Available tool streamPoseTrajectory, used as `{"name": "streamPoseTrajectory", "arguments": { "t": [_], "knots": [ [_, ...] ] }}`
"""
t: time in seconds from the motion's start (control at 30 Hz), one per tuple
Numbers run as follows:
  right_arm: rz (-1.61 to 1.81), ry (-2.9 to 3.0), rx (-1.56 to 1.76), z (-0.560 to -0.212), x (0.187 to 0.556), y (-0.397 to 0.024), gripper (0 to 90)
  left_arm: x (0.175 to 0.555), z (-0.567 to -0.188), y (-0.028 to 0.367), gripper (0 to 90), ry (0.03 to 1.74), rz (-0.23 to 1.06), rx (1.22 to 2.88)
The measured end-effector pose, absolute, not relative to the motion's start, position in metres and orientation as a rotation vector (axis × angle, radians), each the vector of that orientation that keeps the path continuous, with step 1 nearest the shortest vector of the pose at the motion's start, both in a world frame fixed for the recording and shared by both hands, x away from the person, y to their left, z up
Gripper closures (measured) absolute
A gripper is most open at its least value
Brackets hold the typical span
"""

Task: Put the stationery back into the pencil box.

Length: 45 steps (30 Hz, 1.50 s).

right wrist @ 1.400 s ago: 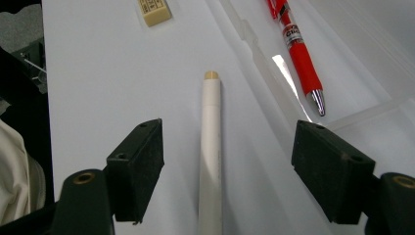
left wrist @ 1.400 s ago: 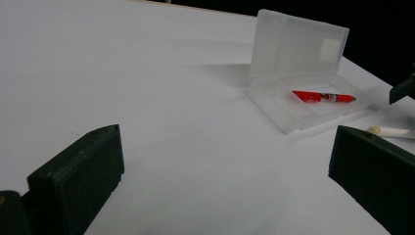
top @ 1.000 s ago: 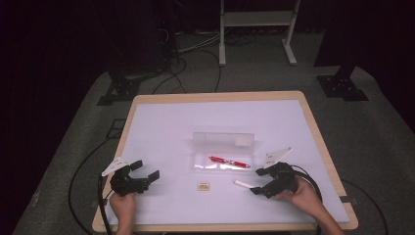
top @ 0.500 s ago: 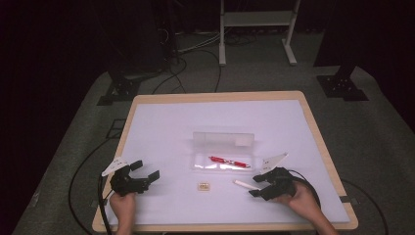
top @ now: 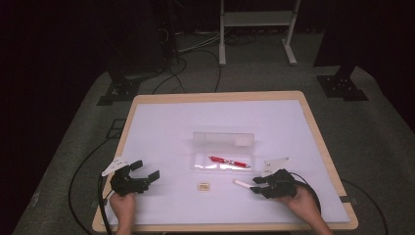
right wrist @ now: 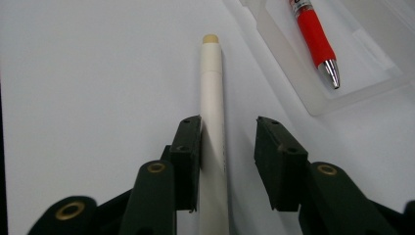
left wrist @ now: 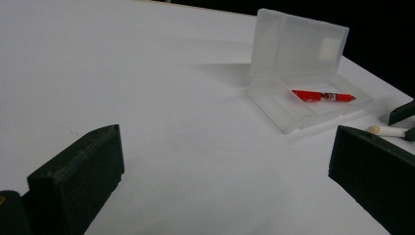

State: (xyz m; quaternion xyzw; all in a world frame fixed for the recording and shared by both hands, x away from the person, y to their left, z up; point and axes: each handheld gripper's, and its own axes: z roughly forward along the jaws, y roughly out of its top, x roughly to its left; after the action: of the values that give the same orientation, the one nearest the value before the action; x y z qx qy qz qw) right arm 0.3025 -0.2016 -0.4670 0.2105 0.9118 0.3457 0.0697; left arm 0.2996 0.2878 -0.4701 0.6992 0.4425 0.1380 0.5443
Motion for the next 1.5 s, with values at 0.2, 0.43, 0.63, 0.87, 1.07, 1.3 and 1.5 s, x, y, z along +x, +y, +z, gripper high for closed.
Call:
{"name": "streamPoseTrajectory", "arguments": {
  "t": [0.2, 0.43, 0.63, 0.87, 1.07, 1.3, 1.5],
  "knots": [
    [1.05, 2.736, 0.585, -0.468, 0.297, -0.199, 77.2, 0.3, -0.47, 0.287, 0.0, 1.05, 0.331, 1.664],
    [1.051, 2.738, 0.587, -0.468, 0.297, -0.2, 77.5, 0.3, -0.47, 0.287, 0.0, 1.052, 0.332, 1.666],
    [1.077, 2.742, 0.605, -0.468, 0.297, -0.202, 77.8, 0.3, -0.47, 0.287, 0.0, 1.053, 0.331, 1.663],
    [1.096, 2.739, 0.606, -0.466, 0.297, -0.204, 78.0, 0.3, -0.47, 0.287, 0.0, 1.054, 0.331, 1.663],
    [1.101, 2.753, 0.584, -0.463, 0.296, -0.203, 78.1, 0.3, -0.47, 0.287, 0.0, 1.053, 0.329, 1.663],
    [1.151, 2.764, 0.542, -0.445, 0.305, -0.199, 78.1, 0.3, -0.47, 0.288, 0.0, 1.054, 0.329, 1.652],
    [1.124, 2.78, 0.455, -0.42, 0.319, -0.182, 78.1, 0.3, -0.469, 0.288, 0.0, 1.05, 0.327, 1.644]
  ]
}}
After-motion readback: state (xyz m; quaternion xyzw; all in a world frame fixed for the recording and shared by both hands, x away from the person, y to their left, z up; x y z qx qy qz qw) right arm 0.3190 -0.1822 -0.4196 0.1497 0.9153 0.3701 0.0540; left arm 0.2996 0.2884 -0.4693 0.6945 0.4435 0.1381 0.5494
